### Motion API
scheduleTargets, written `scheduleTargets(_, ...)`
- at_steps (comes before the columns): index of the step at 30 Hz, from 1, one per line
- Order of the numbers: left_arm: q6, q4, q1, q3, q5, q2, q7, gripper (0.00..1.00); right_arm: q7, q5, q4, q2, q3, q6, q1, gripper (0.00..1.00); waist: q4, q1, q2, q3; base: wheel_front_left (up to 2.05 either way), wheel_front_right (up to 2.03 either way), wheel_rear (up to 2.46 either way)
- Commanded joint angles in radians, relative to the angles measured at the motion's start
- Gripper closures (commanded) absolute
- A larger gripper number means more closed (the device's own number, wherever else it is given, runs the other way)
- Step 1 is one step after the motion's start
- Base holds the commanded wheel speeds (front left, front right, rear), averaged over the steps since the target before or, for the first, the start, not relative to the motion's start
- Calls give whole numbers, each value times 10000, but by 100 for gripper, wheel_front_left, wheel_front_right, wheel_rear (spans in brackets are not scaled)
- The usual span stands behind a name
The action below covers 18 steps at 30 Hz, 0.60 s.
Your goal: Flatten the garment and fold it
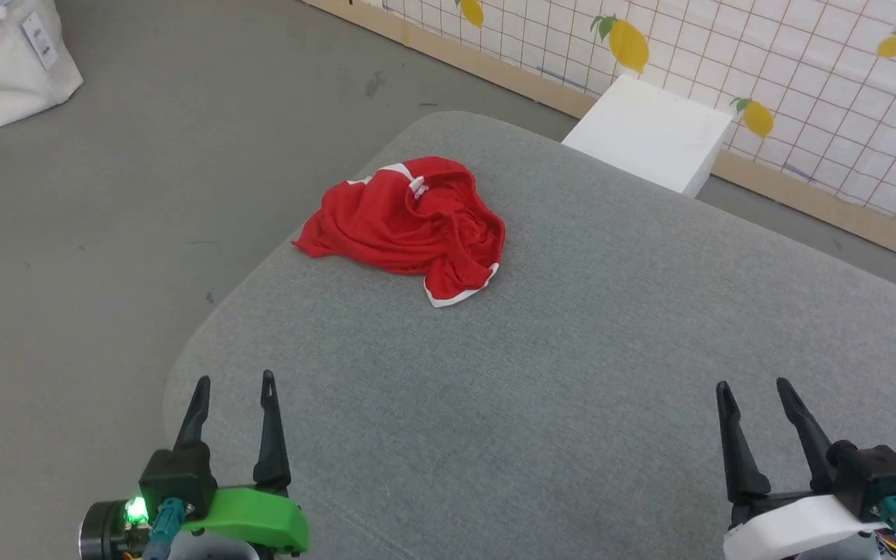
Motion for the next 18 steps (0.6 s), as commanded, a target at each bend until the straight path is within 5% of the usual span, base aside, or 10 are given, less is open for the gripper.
scheduleTargets(1,51,14,114,-3,-54,-34,-47,0,22,-58,-72,3,10,-13,97,0,-13,0,0,19,0,0,0)
scheduleTargets(8,-399,409,-897,-139,-347,53,-47,0,239,-166,-436,3,14,-13,-33,0,-87,0,0,310,0,0,0)
scheduleTargets(18,-1580,2485,-5599,22,-1694,755,1107,0,1076,-823,-1609,3,196,-13,-715,0,-929,0,0,1660,0,0,0)
